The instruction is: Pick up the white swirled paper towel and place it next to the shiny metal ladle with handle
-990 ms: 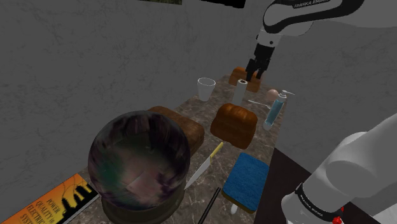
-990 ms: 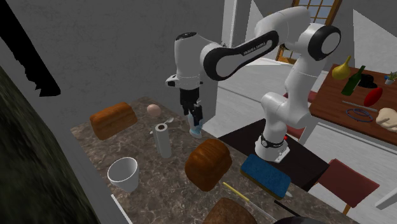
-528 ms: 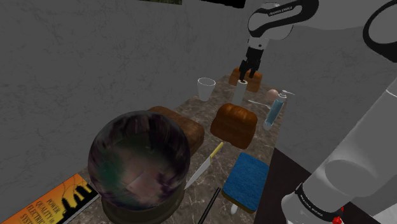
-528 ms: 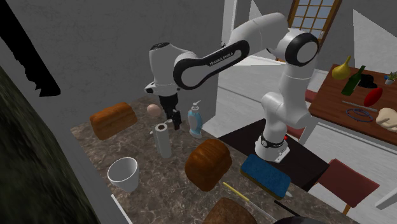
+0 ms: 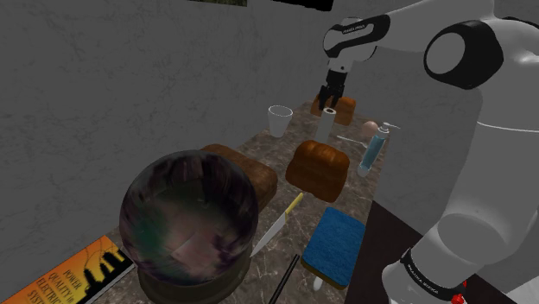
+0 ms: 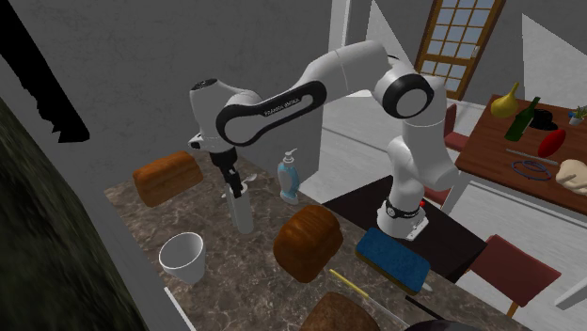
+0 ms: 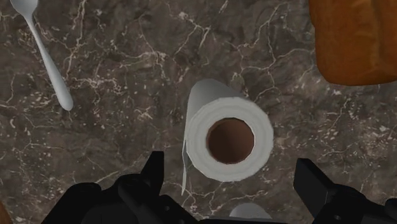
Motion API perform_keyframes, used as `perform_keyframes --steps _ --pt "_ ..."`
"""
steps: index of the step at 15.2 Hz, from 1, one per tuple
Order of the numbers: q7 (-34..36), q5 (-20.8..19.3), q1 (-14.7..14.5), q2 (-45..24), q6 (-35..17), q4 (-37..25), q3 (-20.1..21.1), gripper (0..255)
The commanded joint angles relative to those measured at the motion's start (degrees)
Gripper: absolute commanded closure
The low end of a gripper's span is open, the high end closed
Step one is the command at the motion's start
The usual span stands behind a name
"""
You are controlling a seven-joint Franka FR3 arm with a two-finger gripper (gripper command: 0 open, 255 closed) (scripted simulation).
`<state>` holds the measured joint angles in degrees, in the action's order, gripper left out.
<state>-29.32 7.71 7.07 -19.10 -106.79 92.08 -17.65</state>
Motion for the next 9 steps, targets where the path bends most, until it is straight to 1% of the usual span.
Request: perform_keyframes --steps 1,6,9 --pt "-0.29 0.26 0.14 -0.80 -1.08 0.35 0.07 0" --pt "-0.53 0.58 0.04 -1.43 -4.35 3.02 0.23 0" --pt "-0.53 0.58 0.04 -1.44 -4.34 3.01 0.23 0"
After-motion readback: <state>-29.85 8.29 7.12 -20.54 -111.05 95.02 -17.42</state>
